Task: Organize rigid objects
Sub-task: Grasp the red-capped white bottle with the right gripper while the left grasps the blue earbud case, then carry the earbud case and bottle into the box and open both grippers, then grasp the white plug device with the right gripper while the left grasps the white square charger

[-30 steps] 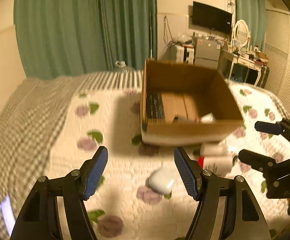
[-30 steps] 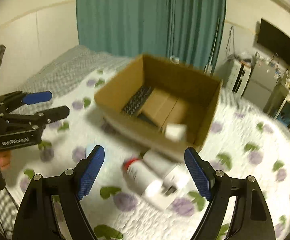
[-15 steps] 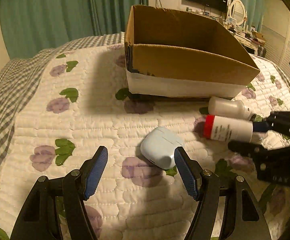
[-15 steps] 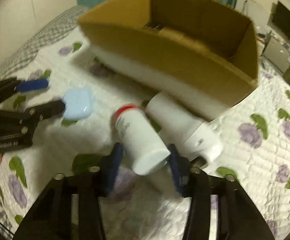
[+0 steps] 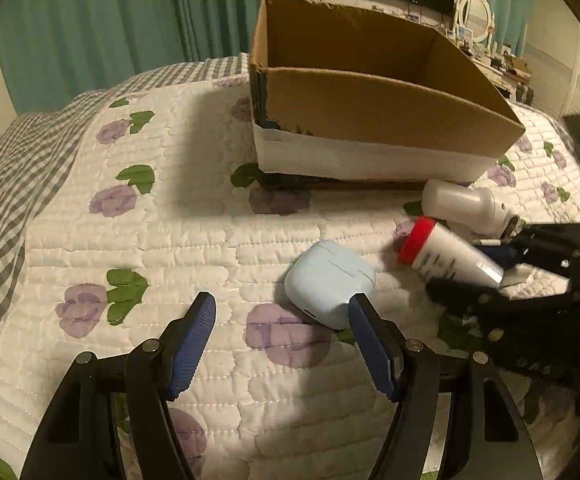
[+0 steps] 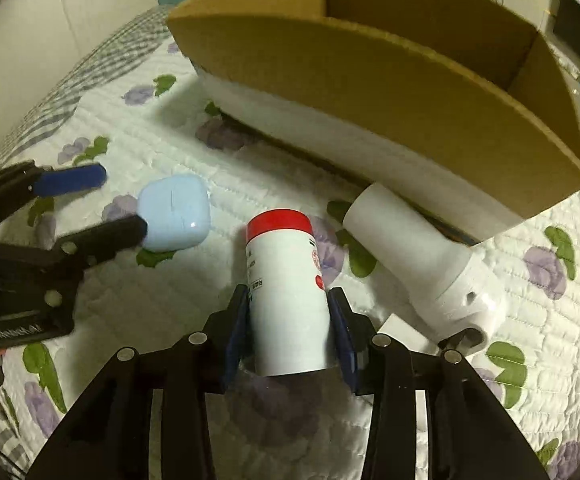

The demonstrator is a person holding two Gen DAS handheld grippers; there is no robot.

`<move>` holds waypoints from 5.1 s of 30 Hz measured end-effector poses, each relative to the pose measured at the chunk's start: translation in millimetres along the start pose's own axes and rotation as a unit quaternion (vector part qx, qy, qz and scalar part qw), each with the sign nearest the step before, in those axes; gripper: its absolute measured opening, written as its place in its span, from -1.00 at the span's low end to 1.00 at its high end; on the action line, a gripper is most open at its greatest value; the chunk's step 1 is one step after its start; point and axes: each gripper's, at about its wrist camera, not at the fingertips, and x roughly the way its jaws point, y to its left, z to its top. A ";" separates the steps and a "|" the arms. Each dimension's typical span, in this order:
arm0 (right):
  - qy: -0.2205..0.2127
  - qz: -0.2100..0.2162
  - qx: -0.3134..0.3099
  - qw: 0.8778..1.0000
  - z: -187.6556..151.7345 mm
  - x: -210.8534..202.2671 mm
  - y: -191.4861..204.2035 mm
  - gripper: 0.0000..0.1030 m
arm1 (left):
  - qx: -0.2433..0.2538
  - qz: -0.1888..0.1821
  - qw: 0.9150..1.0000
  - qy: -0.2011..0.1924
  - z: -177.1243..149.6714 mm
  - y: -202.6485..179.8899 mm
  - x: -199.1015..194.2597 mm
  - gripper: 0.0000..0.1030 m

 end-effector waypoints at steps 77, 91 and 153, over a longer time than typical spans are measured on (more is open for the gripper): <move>-0.172 -0.016 0.014 0.985 146.2 -58.2 -115.3 -0.29 | 0.031 0.019 0.994 -0.103 196.6 -51.5 15.3 0.26; -0.181 -0.018 0.005 0.983 155.7 -46.3 -121.2 0.24 | 0.018 0.036 0.995 -0.093 189.3 -37.4 20.8 0.29; -0.049 -0.090 -0.005 0.995 -21.8 -96.6 -79.9 -0.03 | -0.034 0.075 0.996 -0.028 45.0 -74.9 -31.8 0.37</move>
